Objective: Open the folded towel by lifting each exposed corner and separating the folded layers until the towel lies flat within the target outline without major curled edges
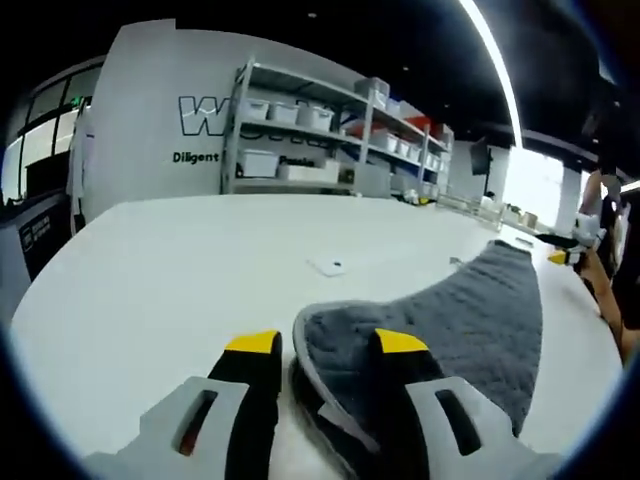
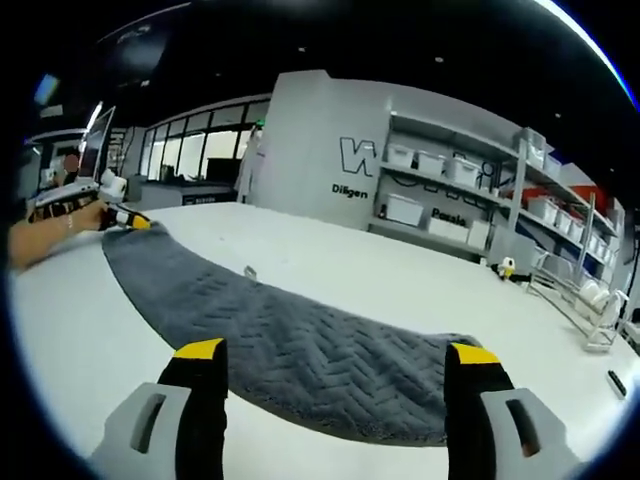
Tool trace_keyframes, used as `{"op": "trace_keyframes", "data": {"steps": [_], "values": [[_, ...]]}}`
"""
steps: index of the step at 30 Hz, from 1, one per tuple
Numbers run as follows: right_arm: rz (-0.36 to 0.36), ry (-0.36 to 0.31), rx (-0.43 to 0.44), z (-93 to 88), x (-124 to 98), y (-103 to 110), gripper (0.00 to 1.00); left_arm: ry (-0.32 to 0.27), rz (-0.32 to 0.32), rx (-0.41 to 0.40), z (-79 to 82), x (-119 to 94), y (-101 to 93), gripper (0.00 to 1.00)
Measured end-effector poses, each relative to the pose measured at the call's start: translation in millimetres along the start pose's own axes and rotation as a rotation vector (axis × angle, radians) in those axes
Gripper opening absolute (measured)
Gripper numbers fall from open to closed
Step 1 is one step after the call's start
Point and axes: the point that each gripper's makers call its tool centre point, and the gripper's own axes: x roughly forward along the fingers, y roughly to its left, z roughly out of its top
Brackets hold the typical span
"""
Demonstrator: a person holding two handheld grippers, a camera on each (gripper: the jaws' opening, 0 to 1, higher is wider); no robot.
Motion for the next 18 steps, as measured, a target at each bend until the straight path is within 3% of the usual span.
{"op": "trace_keyframes", "data": {"steps": [4, 6, 10, 18], "values": [[0.003, -0.008, 0.007, 1.5, -0.5, 1.4, 0.92, -0.018, 0.013, 0.022, 1.9, -0.7, 1.5, 0.11], [0.001, -0.005, 0.005, 1.7, -1.0, 0.6, 0.92, -0.076, 0.001, -0.004, 10.3, -5.5, -1.1, 0.03], [0.007, -0.005, 0.01, 1.8, 0.4, 1.0, 0.92, -0.08, 0.012, 0.038, 13.8, -9.3, -1.9, 0.03], [0.006, 0.003, 0.01, -0.4, 2.4, 0.8, 0.92, -0.066, -0.061, 0.116, 19.1, -15.3, -20.8, 0.03]]}}
